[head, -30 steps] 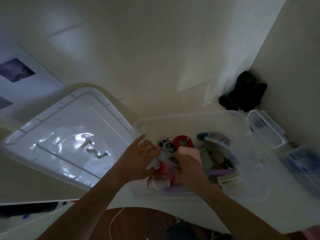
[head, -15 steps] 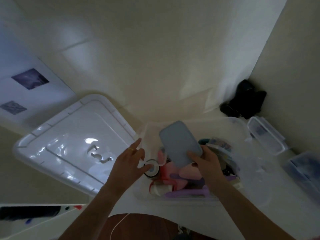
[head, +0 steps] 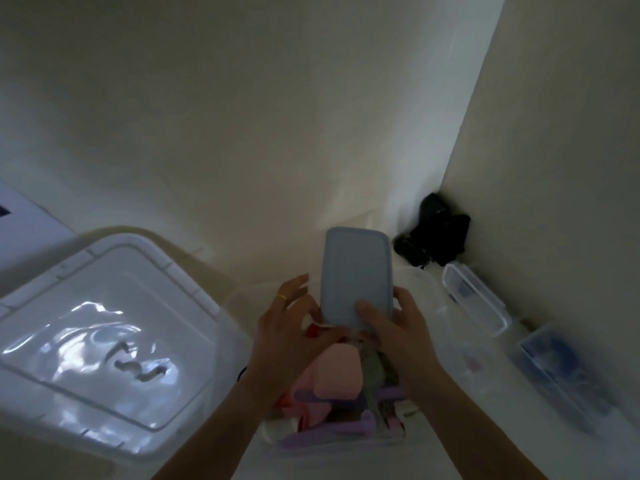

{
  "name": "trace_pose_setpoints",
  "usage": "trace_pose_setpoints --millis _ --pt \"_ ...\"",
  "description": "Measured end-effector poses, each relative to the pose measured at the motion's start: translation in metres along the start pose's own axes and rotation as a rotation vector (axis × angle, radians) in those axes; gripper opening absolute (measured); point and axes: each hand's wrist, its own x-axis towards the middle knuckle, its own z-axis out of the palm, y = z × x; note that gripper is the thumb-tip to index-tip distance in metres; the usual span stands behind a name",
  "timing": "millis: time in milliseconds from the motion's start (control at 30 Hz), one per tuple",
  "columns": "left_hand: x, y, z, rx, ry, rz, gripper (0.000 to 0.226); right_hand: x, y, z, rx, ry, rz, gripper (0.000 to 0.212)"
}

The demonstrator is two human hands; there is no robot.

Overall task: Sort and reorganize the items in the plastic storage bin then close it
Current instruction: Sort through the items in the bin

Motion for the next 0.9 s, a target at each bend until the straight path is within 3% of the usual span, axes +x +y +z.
trace_pose_setpoints --millis 100,233,433,533,633,800,900 --pt "0.031 0.001 0.023 -0.023 -0.032 0.039 0.042 0.031 -0.027 -0.017 -0.089 -0.024 0.011 0.051" --pt "0.084 0.000 0.050 -0.176 -0.196 0.041 0.036 0.096 -0.069 -0.040 -0.150 -0.062 0.044 0.043" --pt "0.160 -0.022 0.102 -0.639 -0.572 -0.639 0.029 0.195 -0.093 -0.077 -0.401 -0.061 0.165 0.034" --pt "0.184 -0.038 0.135 -0.548 -0.793 -0.814 0.035 0.230 -0.077 -0.091 -0.461 -0.082 0.291 0.035" --pt "0.197 -0.047 0.159 -0.388 -0.975 -0.853 0.043 0.253 -0.046 -0.095 -0.474 -0.063 0.389 0.032" --pt "0.204 -0.062 0.197 -0.262 -1.129 -0.860 0.047 0.278 0.014 -0.095 -0.406 0.023 0.441 0.061" --pt "0.200 -0.075 0.218 -0.227 -1.209 -0.866 0.039 0.284 0.032 -0.096 -0.448 0.030 0.434 0.051"
